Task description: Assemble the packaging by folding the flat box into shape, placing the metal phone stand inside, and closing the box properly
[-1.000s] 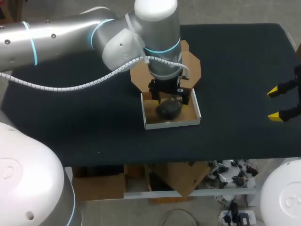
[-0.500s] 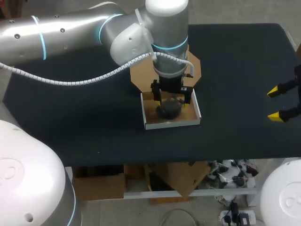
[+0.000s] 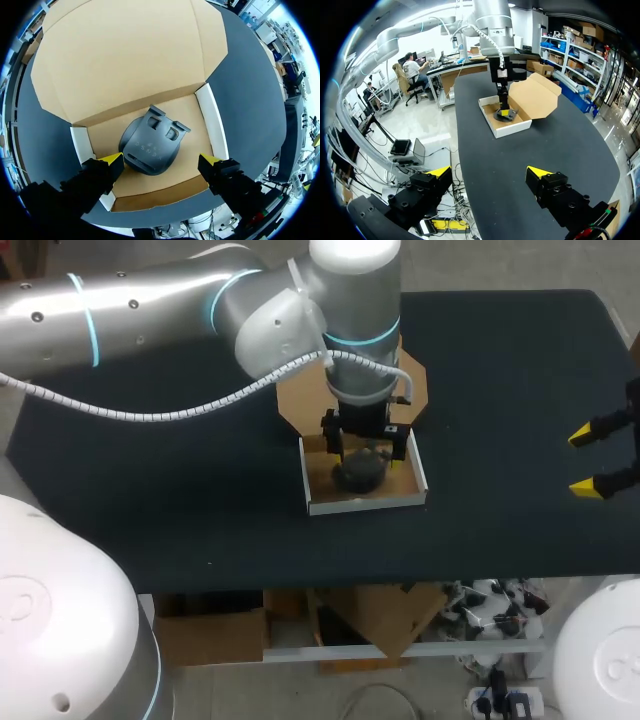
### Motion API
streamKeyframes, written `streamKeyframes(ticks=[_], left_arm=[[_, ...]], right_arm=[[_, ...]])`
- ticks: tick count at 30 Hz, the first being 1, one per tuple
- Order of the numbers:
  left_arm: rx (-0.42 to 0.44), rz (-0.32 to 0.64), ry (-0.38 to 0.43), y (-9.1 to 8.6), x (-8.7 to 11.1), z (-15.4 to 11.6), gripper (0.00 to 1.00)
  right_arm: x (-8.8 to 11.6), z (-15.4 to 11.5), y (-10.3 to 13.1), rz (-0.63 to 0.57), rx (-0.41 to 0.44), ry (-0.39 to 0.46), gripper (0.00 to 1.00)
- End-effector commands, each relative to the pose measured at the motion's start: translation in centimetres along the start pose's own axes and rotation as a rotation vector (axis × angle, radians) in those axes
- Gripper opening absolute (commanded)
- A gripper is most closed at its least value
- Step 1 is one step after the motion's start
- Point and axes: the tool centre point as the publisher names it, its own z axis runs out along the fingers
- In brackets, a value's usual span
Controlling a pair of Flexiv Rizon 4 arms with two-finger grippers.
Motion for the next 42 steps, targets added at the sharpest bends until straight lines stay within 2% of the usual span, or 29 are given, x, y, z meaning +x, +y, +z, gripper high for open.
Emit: streamKeyframes(ticks=[1,23,28,42], left_arm=[[0.0,0.0,-0.007,-0.1,0.1,-0.1,1.0],[-0.006,-0.003,-0.006,-0.1,0.4,0.1,1.0],[-0.021,-0.047,0.002,-0.1,1.0,0.4,1.0],[-0.004,-0.163,-0.06,1.0,1.0,1.5,1.0]], right_arm=[[0.1,0.0,0.0,0.0,-0.001,-0.002,1.0],[0.1,0.0,0.0,0.0,-0.001,-0.002,1.0],[0.1,0.0,0.0,0.0,-0.001,-0.002,1.0],[0.1,0.0,0.0,0.0,-0.001,-0.002,1.0]])
